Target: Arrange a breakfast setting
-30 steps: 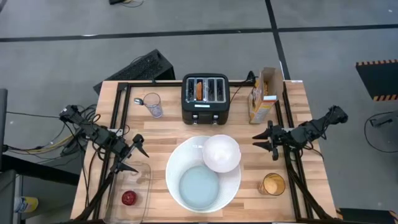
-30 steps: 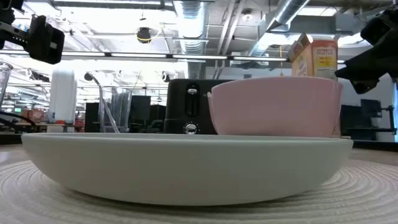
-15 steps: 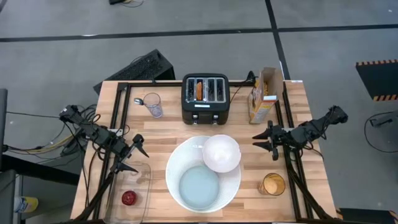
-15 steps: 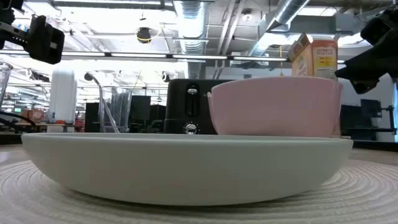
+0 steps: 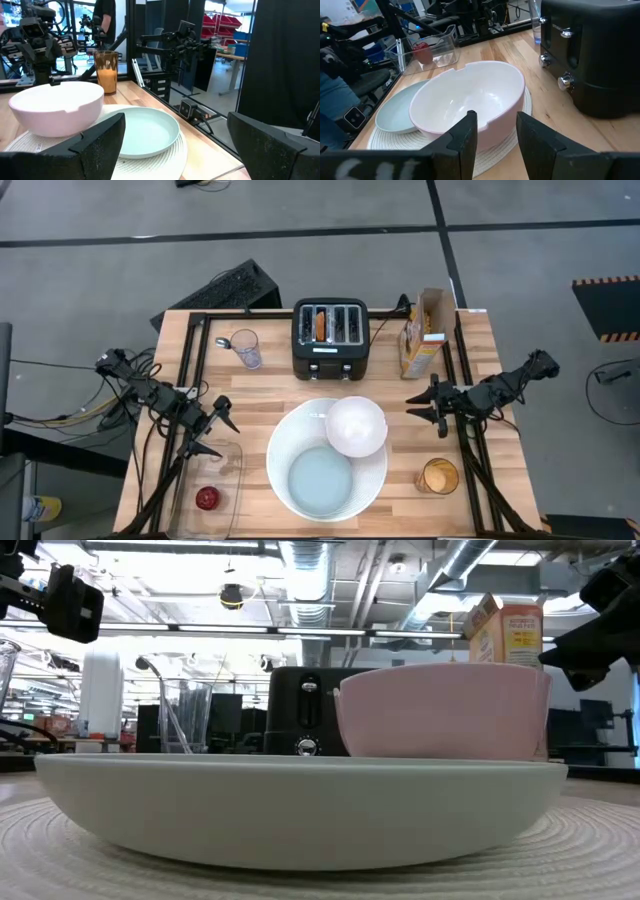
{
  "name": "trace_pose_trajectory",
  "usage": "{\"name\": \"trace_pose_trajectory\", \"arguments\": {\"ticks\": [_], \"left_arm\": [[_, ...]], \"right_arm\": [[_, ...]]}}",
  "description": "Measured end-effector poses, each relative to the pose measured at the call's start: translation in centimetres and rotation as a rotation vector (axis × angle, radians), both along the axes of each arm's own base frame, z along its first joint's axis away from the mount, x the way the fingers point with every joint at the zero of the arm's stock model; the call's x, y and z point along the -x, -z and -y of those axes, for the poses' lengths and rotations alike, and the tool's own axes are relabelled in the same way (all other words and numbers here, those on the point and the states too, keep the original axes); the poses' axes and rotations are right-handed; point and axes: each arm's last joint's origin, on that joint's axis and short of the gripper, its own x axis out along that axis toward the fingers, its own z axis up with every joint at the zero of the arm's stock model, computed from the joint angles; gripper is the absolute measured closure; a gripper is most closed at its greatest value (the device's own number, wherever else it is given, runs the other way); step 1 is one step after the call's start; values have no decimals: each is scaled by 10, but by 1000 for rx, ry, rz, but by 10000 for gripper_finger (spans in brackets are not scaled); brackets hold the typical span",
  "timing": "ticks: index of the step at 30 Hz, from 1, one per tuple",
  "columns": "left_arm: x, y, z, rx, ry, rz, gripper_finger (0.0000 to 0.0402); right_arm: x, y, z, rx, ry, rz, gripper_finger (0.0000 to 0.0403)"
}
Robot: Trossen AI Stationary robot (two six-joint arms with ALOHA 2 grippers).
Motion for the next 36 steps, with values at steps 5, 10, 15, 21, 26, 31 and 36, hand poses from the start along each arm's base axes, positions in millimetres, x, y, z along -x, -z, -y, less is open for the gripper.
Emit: {"name": "trace_pose_trajectory", "arguments": {"ticks": [5,10,15,21,26,31,36], "left_arm": [[0,0,0,0,0,0,62],[0,-1,-1,-25,-29,24,62],[-1,-1,-1,-12,-43,21,62],[-2,-5,-5,86,-172,-22,62],[-2,-12,-10,120,-314,-8,62],[1,-27,-15,201,-430,15,62],[4,-53,-18,115,-462,89,62]], "right_arm": [[0,0,0,0,0,0,243],[0,0,0,0,0,0,243],[0,0,0,0,0,0,243],[0,0,0,0,0,0,243],[0,0,0,0,0,0,243],[0,0,0,0,0,0,243],[0,0,0,0,0,0,243]]}}
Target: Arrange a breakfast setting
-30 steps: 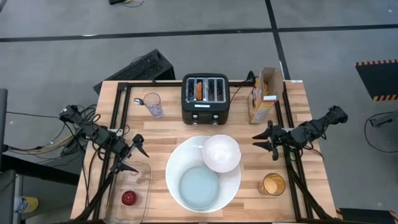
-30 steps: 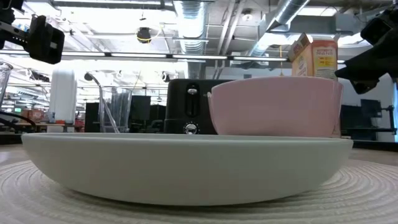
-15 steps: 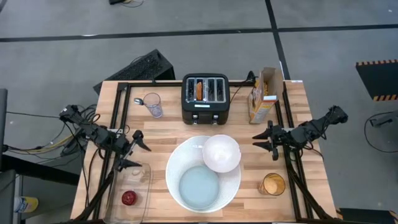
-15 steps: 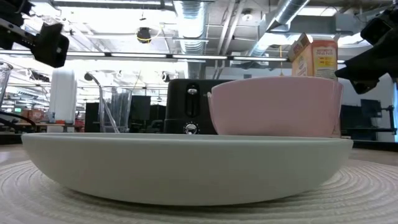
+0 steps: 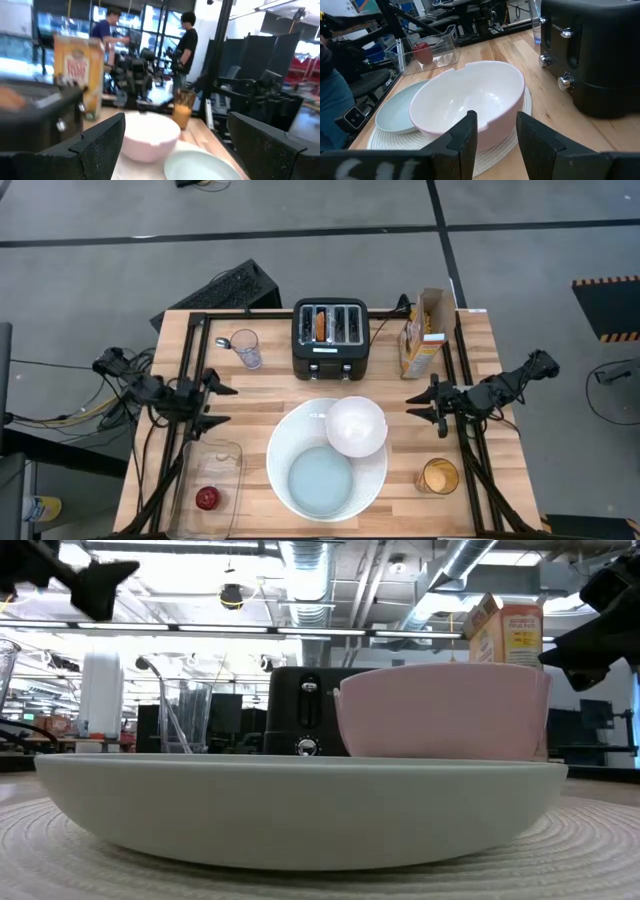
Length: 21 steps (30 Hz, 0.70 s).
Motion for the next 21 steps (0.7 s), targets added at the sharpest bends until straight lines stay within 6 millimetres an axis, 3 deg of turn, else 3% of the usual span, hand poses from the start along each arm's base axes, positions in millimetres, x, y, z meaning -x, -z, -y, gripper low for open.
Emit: {"name": "trace_pose_trajectory", "arguments": {"ticks": [13,21], "left_arm": [[-9,-84,-5,-179,-381,-122,62],[-31,-114,-4,-252,-522,-98,62]], "right_arm": [[0,0,0,0,0,0,243],[0,0,0,0,0,0,243]]}}
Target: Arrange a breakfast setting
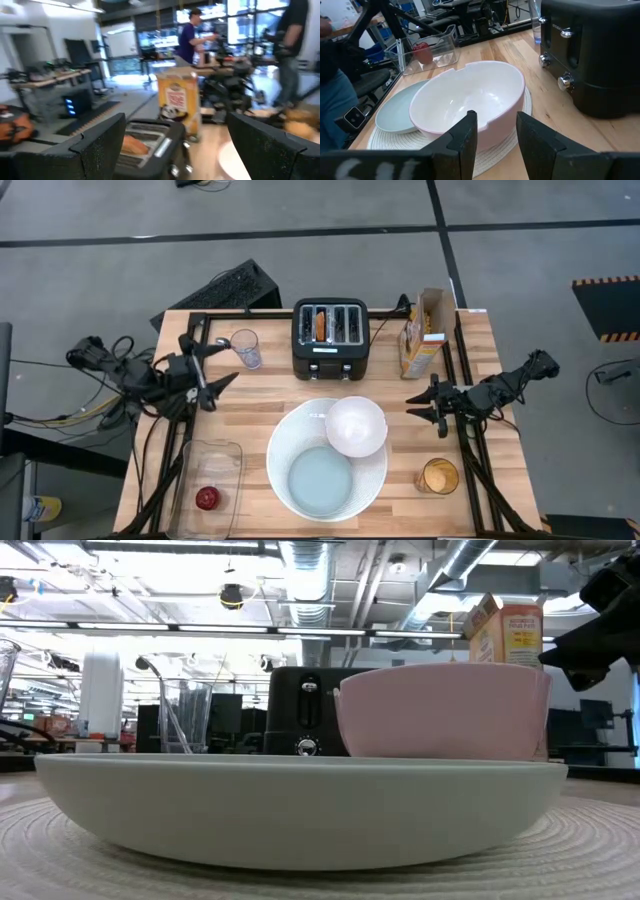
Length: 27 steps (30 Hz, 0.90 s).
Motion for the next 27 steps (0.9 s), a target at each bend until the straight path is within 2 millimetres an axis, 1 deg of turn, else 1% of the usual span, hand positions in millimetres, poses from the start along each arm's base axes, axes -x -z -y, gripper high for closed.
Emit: {"name": "trace_pose_trajectory", "arguments": {"ticks": [4,9,14,21,27], "left_arm": [[-12,-7,-5,-3,-71,60,62],[-31,-8,-12,-25,-62,93,62],[-54,-3,-22,-45,-34,91,62],[-86,4,-41,-60,-35,131,62],[-112,14,-64,-74,-114,156,62]], "right_arm": [[0,0,0,0,0,0,243],[0,0,0,0,0,0,243],[0,0,0,0,0,0,243],[0,0,0,0,0,0,243],[0,0,0,0,0,0,243]]}}
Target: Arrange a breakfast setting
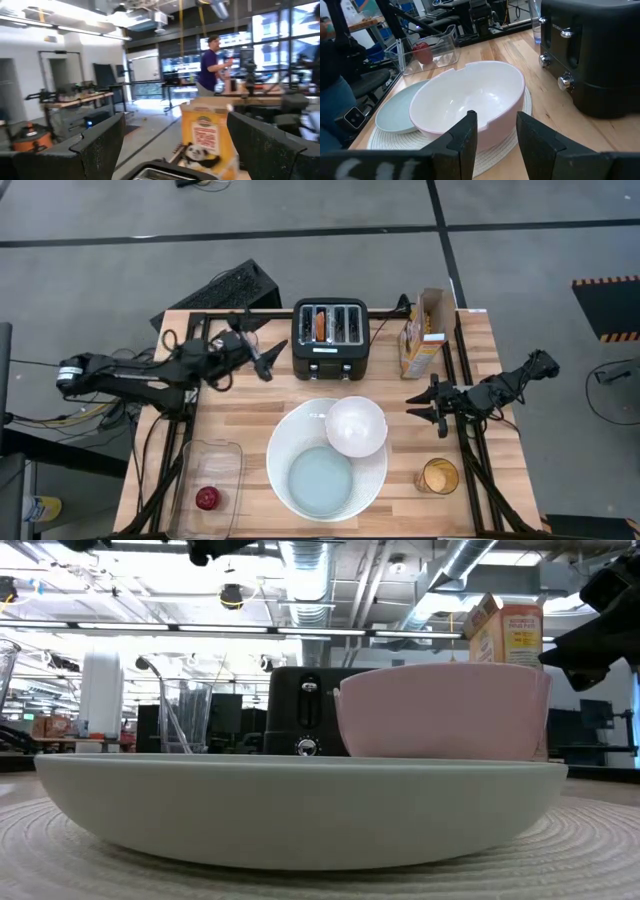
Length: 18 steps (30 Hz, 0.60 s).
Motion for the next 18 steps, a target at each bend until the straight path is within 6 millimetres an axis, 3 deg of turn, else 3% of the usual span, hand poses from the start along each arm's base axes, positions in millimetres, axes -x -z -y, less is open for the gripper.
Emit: {"name": "trace_pose_trajectory", "arguments": {"ticks": [18], "left_arm": [[-87,0,-69,213,-154,-178,62]], "right_arm": [[0,0,0,0,0,0,243]]}}
